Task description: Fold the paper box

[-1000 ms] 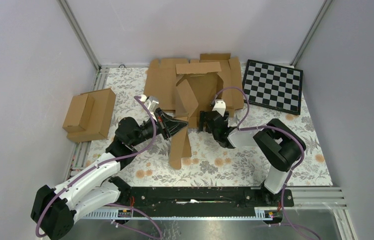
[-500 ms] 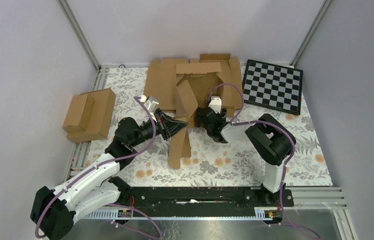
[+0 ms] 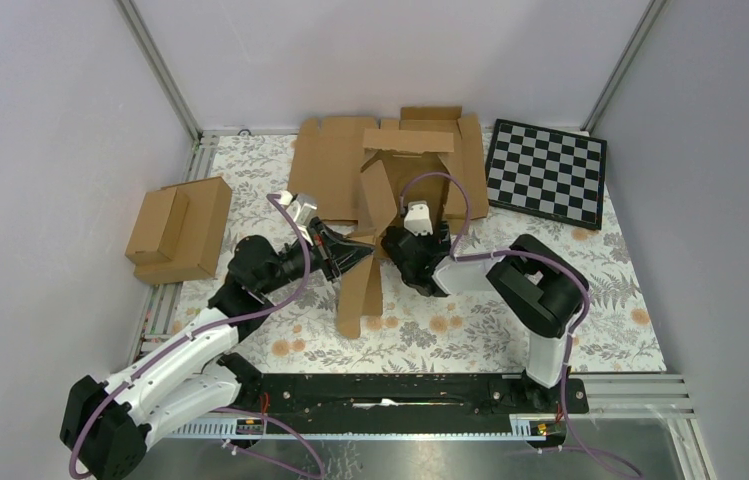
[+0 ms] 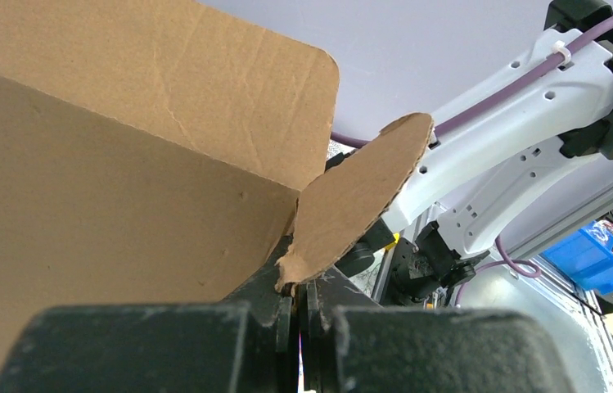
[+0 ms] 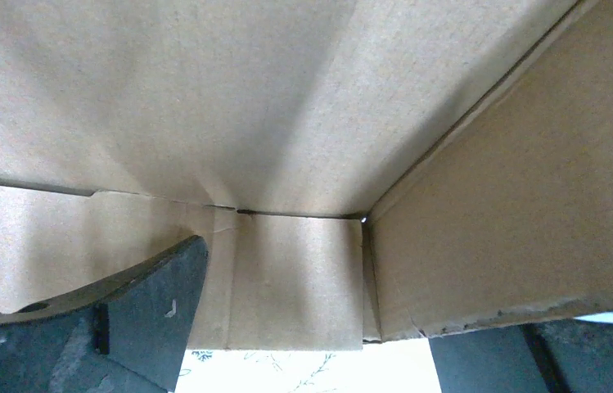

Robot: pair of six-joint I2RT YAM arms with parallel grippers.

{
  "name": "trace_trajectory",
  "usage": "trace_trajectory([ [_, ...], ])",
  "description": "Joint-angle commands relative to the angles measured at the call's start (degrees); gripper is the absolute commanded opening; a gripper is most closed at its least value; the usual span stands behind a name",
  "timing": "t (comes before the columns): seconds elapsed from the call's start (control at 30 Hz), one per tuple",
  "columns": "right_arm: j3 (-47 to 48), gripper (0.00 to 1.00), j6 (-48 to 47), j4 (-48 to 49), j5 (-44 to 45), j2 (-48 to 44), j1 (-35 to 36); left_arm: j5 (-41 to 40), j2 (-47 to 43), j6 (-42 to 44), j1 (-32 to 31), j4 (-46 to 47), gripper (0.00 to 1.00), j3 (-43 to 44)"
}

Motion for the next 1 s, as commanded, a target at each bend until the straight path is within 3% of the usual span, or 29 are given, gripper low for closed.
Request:
trace_trajectory([
  [0.0,-2.85,1.0,-0.03,-5.01,-3.15,-4.4,0.33,0.4,-1.26,0.59,-0.18,-2.13,0.0,1.3],
  [0.53,-20.01,1.0,6.23,-1.07,-20.38,-36.56,0.24,-0.54,-4.28,-0.87,-0.18,-2.76,0.0,0.69],
  [0.57,-22.52,0.96,6.32,1.48,-22.63,-38.86,0.24,-0.62,-4.46,-0.94,-0.18,-2.87,0.0,0.57],
  [0.63,-26.59,0.73,6.02,6.59,-26.94,-42.86,0.29,-0.94,-4.78,-1.06,-0.18,-3.06,0.0,0.42],
  [0.7,-27.67,0.42,5.65,8.64,-28.25,-42.96,0.25,-1.06,-4.97,-1.16,-0.18,-3.11,0.0,0.27],
  [0.8,-25.55,0.11,4.59,9.31,-30.59,-39.51,0.24,-1.23,-4.98,-1.04,-0.18,-3.45,0.0,0.16],
  [0.87,-24.02,0.0,3.51,11.1,-32.19,-36.52,0.24,-1.42,-5.03,-0.69,-0.18,-3.99,0.0,0.09],
  [0.97,-21.69,0.0,1.0,15.39,-33.2,-31.39,0.24,-1.49,-5.04,-0.22,-0.18,-5.08,0.0,0.13],
])
